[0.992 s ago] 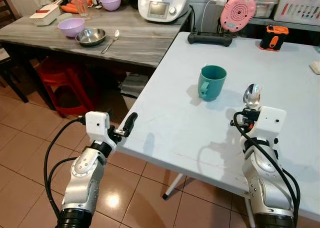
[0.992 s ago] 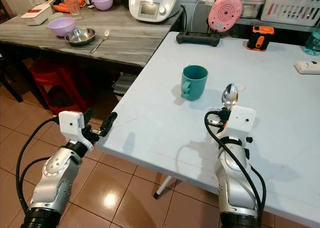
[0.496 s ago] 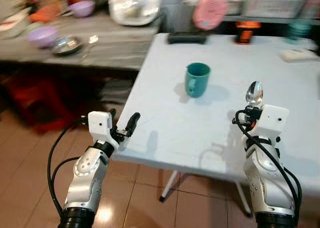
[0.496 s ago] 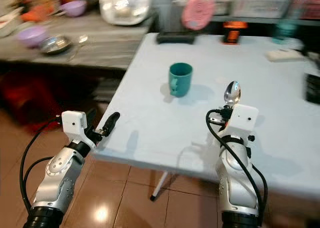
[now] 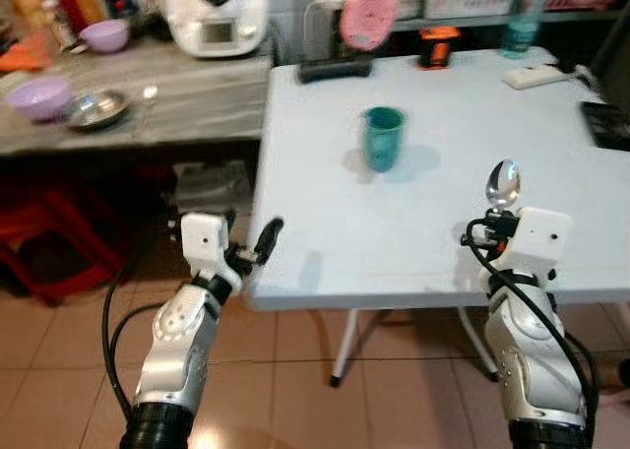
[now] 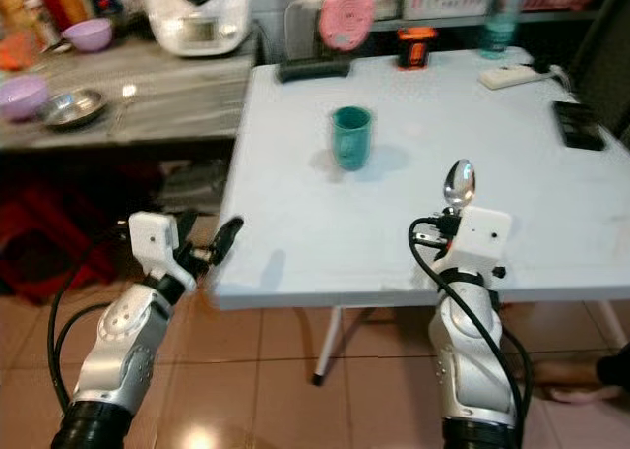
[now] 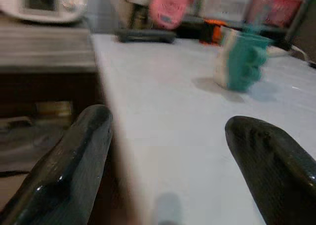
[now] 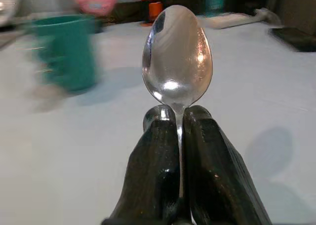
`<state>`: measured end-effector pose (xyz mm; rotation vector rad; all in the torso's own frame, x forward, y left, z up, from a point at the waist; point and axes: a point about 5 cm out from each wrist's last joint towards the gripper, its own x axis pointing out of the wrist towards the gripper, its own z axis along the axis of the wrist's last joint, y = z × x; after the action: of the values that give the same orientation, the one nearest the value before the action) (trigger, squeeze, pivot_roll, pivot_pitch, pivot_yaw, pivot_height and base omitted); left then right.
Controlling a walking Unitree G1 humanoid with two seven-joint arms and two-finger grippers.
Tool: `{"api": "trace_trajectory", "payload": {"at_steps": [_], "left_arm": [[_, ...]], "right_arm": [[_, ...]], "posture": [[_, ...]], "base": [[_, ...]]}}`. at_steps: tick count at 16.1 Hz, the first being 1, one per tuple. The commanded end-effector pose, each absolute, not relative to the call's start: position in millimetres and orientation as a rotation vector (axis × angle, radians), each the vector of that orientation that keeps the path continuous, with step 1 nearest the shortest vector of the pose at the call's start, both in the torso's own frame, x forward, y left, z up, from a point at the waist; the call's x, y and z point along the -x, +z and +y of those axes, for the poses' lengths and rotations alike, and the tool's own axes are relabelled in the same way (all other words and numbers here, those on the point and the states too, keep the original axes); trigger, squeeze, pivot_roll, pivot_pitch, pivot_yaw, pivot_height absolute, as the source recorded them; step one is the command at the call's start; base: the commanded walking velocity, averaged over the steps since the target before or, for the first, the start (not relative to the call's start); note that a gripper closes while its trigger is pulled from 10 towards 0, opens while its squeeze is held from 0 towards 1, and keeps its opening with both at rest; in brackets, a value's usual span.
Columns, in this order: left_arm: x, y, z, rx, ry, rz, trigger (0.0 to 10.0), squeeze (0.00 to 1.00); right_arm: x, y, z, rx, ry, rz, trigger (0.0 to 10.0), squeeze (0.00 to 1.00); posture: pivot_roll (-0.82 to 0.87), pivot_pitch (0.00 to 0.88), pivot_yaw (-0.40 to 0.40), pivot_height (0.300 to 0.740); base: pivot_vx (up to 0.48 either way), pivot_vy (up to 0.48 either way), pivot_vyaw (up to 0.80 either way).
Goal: Setting the table
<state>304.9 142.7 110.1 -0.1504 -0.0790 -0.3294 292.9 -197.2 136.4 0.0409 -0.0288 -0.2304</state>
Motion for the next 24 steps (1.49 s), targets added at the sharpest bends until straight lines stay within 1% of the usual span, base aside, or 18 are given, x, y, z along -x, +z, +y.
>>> {"api": "trace_trajectory", "payload": {"at_steps": [1,7,10,15,23,24], "left_arm": [[-303.7,106.5,153.8,0.134,-0.276,-0.066,10.0,0.00],[-307.3,107.0,157.3,0.123,-0.215,-0.073,10.0,0.00],[-308.2,106.1,159.7,0.120,-0.187,-0.070,10.0,0.00],[-310.2,105.3,153.2,0.127,-0.196,-0.069,10.0,0.00],[-313.3,105.4,152.7,0.124,-0.195,-0.068,10.0,0.00],[-312.9,106.0,153.1,0.123,-0.190,-0.080,10.0,0.00]], "right_arm": [[-295.7,142.2,-184.9,-0.054,-0.179,-0.058,10.0,0.00],[-294.3,139.4,-183.6,-0.065,-0.176,-0.053,10.0,0.00],[-295.0,138.7,-180.5,-0.068,-0.170,-0.052,10.0,0.00],[-295.8,137.6,-178.7,-0.079,-0.170,-0.053,10.0,0.00],[-298.4,139.1,-178.7,-0.083,-0.168,-0.067,10.0,0.00],[-298.3,138.9,-178.9,-0.085,-0.167,-0.068,10.0,0.00]], "posture": [[-0.09,0.061,0.060,0.740],[-0.09,0.061,0.060,0.740],[-0.08,0.051,0.060,0.740],[-0.09,0.032,0.064,0.740],[-0.08,0.034,0.070,0.740],[-0.08,0.034,0.070,0.740]], "base": [[0.000,0.412,0.48],[0.000,0.411,0.72],[0.000,0.409,0.00],[0.000,0.413,0.00],[0.000,0.429,0.00],[0.000,0.000,0.00]]}}
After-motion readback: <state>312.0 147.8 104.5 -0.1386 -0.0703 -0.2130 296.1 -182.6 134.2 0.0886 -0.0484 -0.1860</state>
